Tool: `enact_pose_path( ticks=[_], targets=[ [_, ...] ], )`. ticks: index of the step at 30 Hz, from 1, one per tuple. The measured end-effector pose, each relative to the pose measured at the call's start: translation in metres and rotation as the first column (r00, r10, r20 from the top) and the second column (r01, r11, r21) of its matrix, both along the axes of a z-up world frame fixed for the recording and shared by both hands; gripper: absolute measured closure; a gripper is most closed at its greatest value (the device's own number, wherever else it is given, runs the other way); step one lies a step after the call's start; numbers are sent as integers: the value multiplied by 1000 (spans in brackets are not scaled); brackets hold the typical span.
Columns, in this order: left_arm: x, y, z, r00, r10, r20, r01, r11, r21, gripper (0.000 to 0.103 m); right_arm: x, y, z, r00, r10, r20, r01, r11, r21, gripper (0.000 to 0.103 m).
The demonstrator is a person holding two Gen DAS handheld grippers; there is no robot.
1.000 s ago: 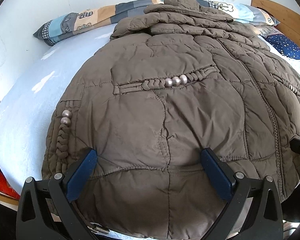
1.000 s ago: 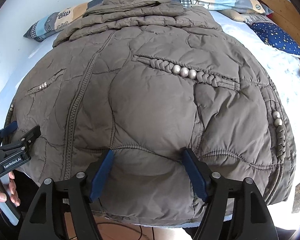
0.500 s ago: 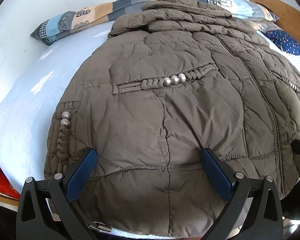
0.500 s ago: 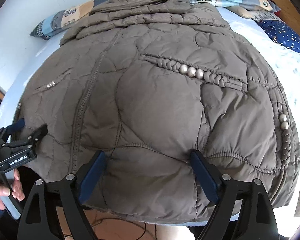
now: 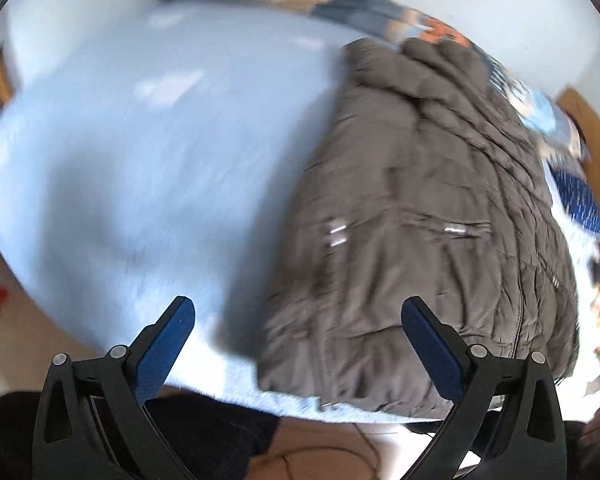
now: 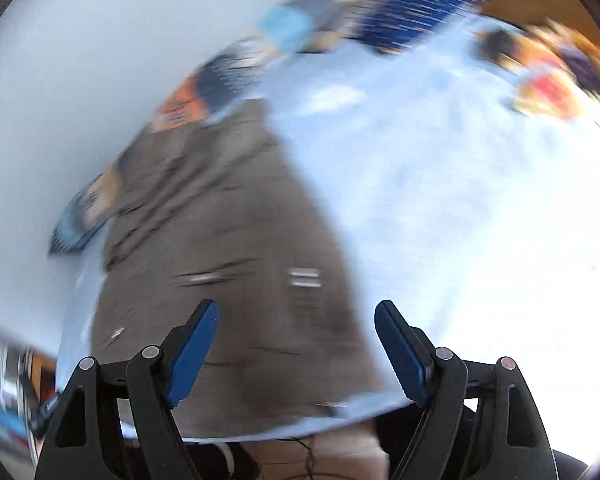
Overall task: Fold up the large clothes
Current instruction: 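Grasp the hem with both grippers and lift it up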
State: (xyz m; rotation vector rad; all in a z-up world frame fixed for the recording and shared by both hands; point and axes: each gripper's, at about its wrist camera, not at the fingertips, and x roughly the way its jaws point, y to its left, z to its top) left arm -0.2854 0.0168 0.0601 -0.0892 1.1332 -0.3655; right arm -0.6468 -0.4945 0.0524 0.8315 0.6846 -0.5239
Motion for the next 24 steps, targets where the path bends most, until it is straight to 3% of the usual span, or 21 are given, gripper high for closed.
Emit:
enact_pose_path(
  ticks=[4, 6, 10, 12, 13, 15, 18, 20, 21, 24],
  targets=[
    [4, 23, -37, 983, 58, -172, -78, 991, -112, 21, -25, -21, -36, 996, -75, 38, 65, 973, 219, 19],
    [5, 24, -47, 973, 60, -224, -100, 980, -169, 23, -21, -22, -40, 997, -70, 27, 62, 973, 222, 19],
    [-1, 11, -45, 981, 16, -192, -52, 982, -183, 23, 5, -11, -47, 1000, -13, -10, 15, 976, 216, 20],
    [-5, 4, -48, 980, -10, -198, -28, 982, -187, 23, 18, -9, -58, 997, 16, -69, -1, 976, 219, 28],
    [-7, 1, -49, 979, -14, -204, -25, 982, -185, 23, 16, -8, -63, 996, 26, -87, -6, 975, 224, 38],
    [-11, 0, -55, 975, -17, -221, -23, 984, -178, 23, 27, -3, -75, 993, 55, -105, -27, 967, 253, 47],
    [-15, 6, -58, 975, -16, -221, -27, 981, -191, 23, 33, 7, -73, 990, 87, -107, -61, 972, 226, 65],
    [-14, 10, -58, 977, -7, -212, -37, 979, -201, 31, 37, 13, -66, 989, 109, -102, -88, 977, 193, 83],
    [-14, 10, -58, 977, -13, -214, -33, 977, -212, 43, 42, 16, -64, 987, 119, -106, -100, 980, 172, 83],
    [-12, 8, -58, 978, -21, -208, -24, 977, -210, 46, 46, 21, -64, 984, 125, -130, -106, 984, 143, 83]
  ],
)
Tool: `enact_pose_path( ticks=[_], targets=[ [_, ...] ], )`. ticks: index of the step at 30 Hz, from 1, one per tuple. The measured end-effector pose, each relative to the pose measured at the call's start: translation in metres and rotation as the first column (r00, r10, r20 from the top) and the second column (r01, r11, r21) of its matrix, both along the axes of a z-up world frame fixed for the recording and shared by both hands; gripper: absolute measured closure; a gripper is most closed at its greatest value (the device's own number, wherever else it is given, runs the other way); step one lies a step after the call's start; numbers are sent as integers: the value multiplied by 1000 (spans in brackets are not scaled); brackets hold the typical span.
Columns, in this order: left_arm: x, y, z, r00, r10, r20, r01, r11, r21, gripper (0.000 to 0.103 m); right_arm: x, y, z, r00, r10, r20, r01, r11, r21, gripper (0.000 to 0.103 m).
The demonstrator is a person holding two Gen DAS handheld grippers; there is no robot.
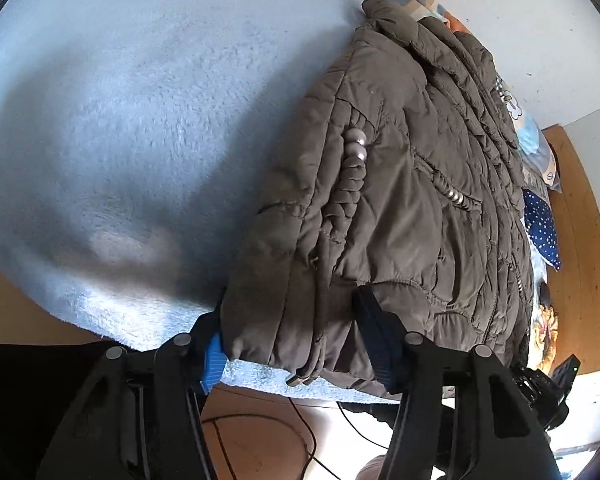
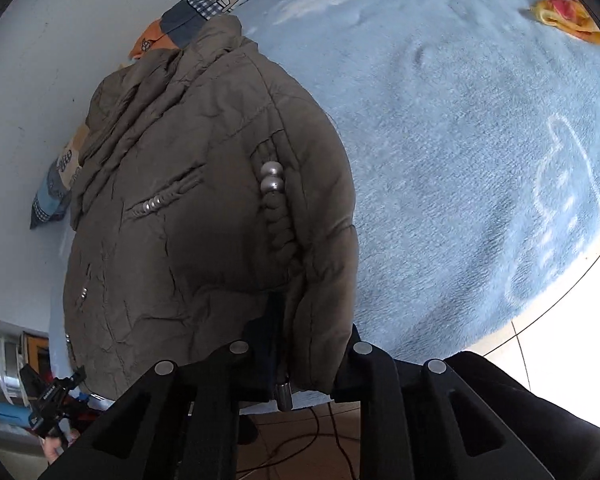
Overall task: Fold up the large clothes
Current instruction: 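Grasp the hem with both grippers and lift it up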
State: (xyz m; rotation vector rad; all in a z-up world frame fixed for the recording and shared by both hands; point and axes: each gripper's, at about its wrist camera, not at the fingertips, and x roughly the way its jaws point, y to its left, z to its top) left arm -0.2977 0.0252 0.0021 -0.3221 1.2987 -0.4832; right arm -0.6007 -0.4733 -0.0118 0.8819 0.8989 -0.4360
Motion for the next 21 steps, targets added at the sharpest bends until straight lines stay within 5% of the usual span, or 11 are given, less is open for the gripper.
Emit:
enact_pose_path(
  ticks=[3, 5, 7, 10, 11, 13, 17, 21],
  targets=[
    [1, -2, -2, 1000, 5, -5, -5, 1000, 5, 46, 5, -2, -4, 1000, -19, -6, 19, 1000, 19, 74],
    [2, -2, -2, 1000, 11, -3, -11, 1000, 4, 45, 4, -6, -7, 999, -40, -24, 40, 999, 24, 58],
    [2, -6, -2, 1000, 10, 8, -10, 1000, 13, 44, 2, -10, -12, 998, -56, -25, 57, 997, 49, 57],
    [1, -11, -1, 999, -4, 34, 3, 1000, 29, 44, -1, -16, -20, 998, -65, -8, 66, 993, 102, 56],
    [1, -14, 0, 999, -15, 47, 13, 999, 40, 45, 0, -16, -21, 998, -62, 0, 62, 992, 108, 65],
    [0, -20, 6, 996, -43, 82, 40, 998, 40, 75, 5, -10, -12, 999, -35, 26, 33, 996, 77, 85],
    [-13, -36, 21, 972, -116, 205, 88, 987, 137, 77, 12, 7, 8, 1000, 19, 22, -17, 997, -74, 87],
    [-12, -41, 16, 969, -128, 213, 91, 980, 177, 74, 15, -2, -5, 1000, -3, 17, 3, 1000, 1, 82]
  ],
)
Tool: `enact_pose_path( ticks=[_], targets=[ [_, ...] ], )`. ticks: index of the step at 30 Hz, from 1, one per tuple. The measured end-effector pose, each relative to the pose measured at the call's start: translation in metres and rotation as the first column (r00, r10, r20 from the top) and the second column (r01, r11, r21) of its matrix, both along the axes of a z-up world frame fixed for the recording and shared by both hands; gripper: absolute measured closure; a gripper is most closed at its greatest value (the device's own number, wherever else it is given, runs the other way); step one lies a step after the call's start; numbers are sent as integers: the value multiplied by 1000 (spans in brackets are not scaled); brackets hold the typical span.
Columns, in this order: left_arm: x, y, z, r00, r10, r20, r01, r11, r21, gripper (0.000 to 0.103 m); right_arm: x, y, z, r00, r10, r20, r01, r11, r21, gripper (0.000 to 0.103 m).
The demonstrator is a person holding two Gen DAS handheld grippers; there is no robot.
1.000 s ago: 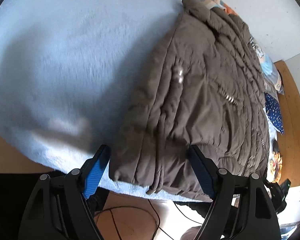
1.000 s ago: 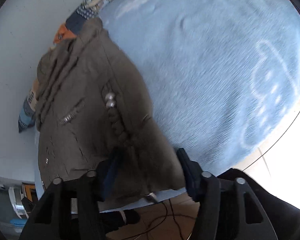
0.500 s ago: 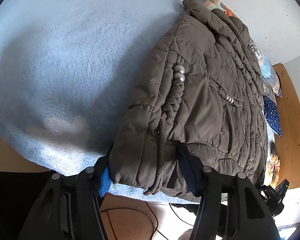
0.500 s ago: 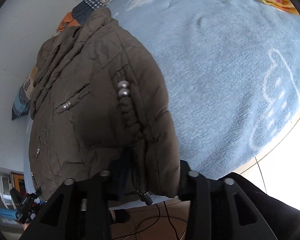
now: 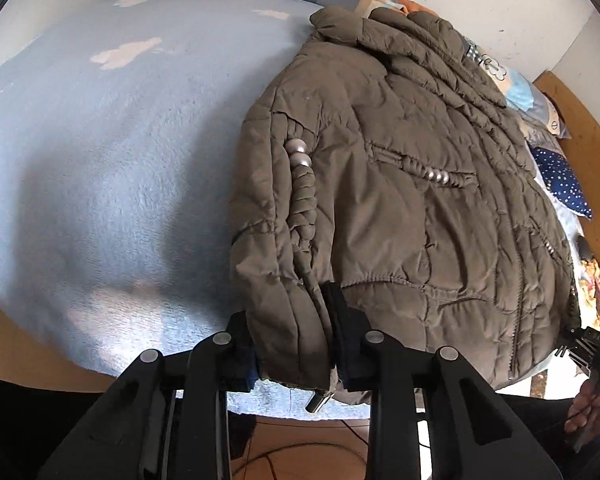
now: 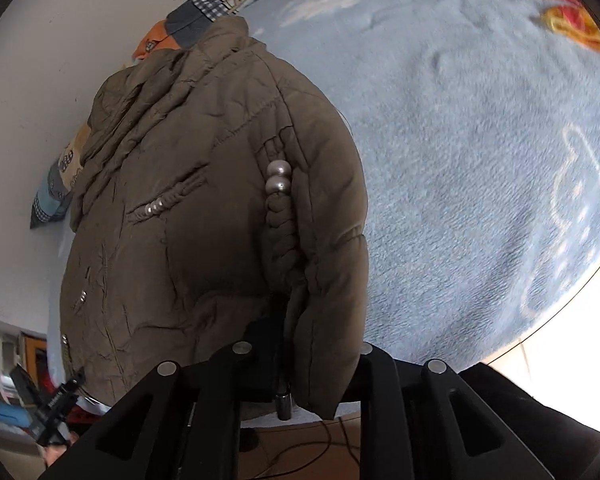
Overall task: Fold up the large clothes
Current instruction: 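Grasp the hem with both grippers and lift it up, then carry the held hem up over the folded hood with both grippers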
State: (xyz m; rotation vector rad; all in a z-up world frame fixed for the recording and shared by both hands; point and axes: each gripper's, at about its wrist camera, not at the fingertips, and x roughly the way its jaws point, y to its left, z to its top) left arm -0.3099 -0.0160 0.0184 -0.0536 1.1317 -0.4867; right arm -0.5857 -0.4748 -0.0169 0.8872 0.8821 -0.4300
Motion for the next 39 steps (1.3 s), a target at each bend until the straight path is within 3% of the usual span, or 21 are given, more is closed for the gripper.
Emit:
enact_pose_path(
  ticks=[6, 9, 12, 16, 18, 20, 21, 22, 23, 25, 28, 32, 39],
  targets=[
    [-5, -13, -4, 998, -11, 67, 6, 997, 83, 72, 6, 5, -6, 999, -6, -38, 5, 999, -34, 79],
    [-6, -10, -6, 997, -3, 71, -2, 997, 75, 72, 3, 3, -9, 999, -18, -39, 16, 999, -38, 76],
    [-5, -6, -6, 998, 6, 57, -10, 998, 62, 72, -8, -5, -16, 998, -69, 0, 69, 997, 17, 65],
    [-4, -9, -6, 998, 4, 57, -9, 997, 78, 67, -17, -18, -22, 996, -87, 7, 85, 988, 126, 64],
    [-4, -12, -6, 998, 2, 62, -8, 996, 93, 65, -16, -17, -21, 997, -79, 0, 78, 989, 128, 64],
    [-3, -13, -6, 998, 6, 64, -14, 994, 112, 58, -14, -13, -19, 998, -57, 16, 54, 991, 126, 81],
    [-1, -14, -6, 998, 15, 68, -24, 990, 137, 49, -11, -11, -15, 999, -40, 20, 38, 994, 102, 83],
    [-1, -15, -6, 997, 20, 71, -30, 988, 149, 47, -11, -8, -11, 999, -28, 20, 26, 997, 77, 86],
    [-1, -15, -5, 997, 15, 75, -26, 989, 145, 49, -10, -5, -8, 999, -23, 23, 21, 998, 60, 88],
    [-3, -15, -2, 997, -8, 79, -1, 993, 118, 71, -13, -4, -2, 998, -29, 50, 26, 998, 57, 89],
    [-12, -18, 8, 989, -48, 138, 30, 991, 128, 81, -20, 0, 11, 994, -30, 103, 27, 999, 30, 90],
    [-19, -13, 24, 982, -53, 184, 35, 995, 98, 84, -31, 7, 37, 984, -27, 176, 34, 999, -37, 91],
    [-45, -5, 64, 938, -100, 332, 78, 994, 77, 86, -46, 25, 74, 969, 8, 248, 25, 991, -129, 92]
  ],
)
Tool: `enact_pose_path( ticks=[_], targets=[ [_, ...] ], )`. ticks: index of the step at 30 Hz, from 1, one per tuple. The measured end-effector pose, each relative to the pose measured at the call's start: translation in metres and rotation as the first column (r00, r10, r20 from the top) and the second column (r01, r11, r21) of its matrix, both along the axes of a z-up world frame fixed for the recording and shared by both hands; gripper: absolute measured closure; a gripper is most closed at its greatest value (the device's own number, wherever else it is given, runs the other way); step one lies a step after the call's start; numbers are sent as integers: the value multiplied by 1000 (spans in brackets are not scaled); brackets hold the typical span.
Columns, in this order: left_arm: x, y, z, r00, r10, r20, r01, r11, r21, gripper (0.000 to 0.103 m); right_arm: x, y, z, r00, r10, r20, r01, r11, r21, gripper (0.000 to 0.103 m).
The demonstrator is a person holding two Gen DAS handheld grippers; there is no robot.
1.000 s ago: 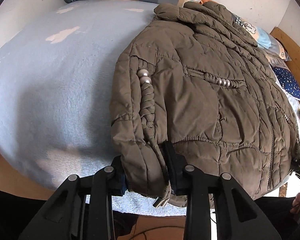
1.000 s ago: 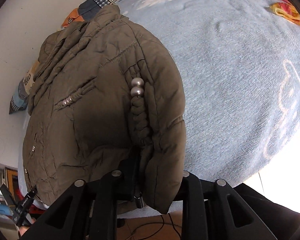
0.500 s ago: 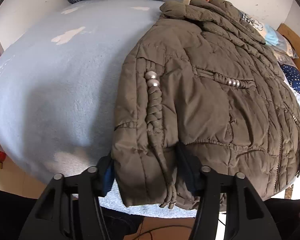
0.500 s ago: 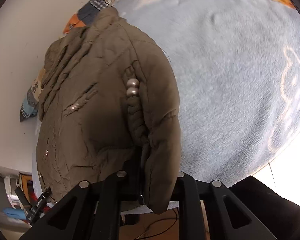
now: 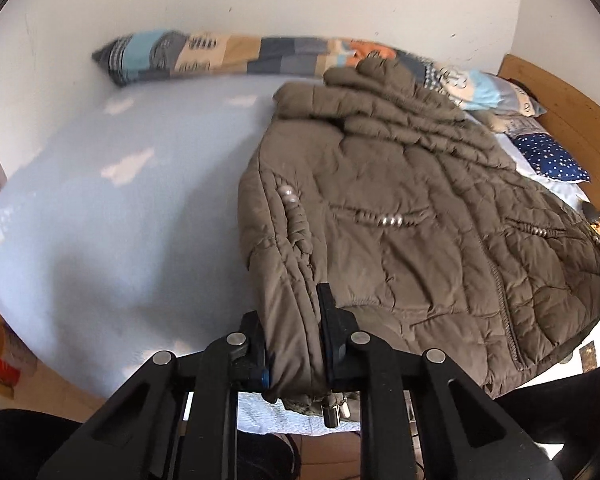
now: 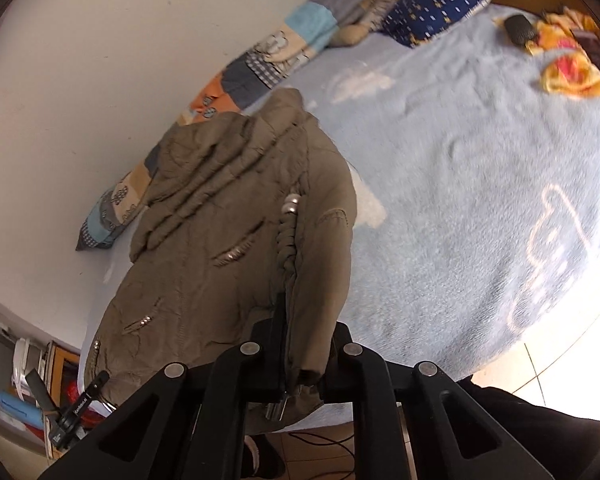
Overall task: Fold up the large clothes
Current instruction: 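Carry the held hem up over the folded hood with both grippers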
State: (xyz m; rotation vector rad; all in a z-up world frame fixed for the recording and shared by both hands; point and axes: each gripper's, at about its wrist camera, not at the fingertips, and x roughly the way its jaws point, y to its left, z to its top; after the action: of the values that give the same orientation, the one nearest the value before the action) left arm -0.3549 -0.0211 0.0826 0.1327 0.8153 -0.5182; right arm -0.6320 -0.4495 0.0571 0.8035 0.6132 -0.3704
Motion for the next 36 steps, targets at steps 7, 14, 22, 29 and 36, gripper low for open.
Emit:
enact_pose_path(
  ticks=[7, 14, 22, 29, 36],
  targets=[
    [-7, 15, 22, 999, -50, 14, 50, 998, -25, 86, -17, 10, 26, 998, 44, 40, -42, 998, -41, 93],
    [5, 19, 54, 992, -108, 70, 111, 993, -35, 86, -16, 5, 60, 991, 72, 108, -62, 993, -100, 93],
    [35, 1, 115, 976, -125, 180, 142, 986, -84, 85, 11, -14, 113, 978, 72, 195, -40, 986, -163, 93],
    [66, -16, 152, 968, -110, 228, 142, 981, -130, 84, 47, -39, 154, 970, 38, 240, 10, 980, -196, 93],
    [116, -35, 176, 972, -92, 217, 134, 974, -184, 84, 103, -67, 183, 971, 29, 238, 32, 969, -246, 93]
  ],
)
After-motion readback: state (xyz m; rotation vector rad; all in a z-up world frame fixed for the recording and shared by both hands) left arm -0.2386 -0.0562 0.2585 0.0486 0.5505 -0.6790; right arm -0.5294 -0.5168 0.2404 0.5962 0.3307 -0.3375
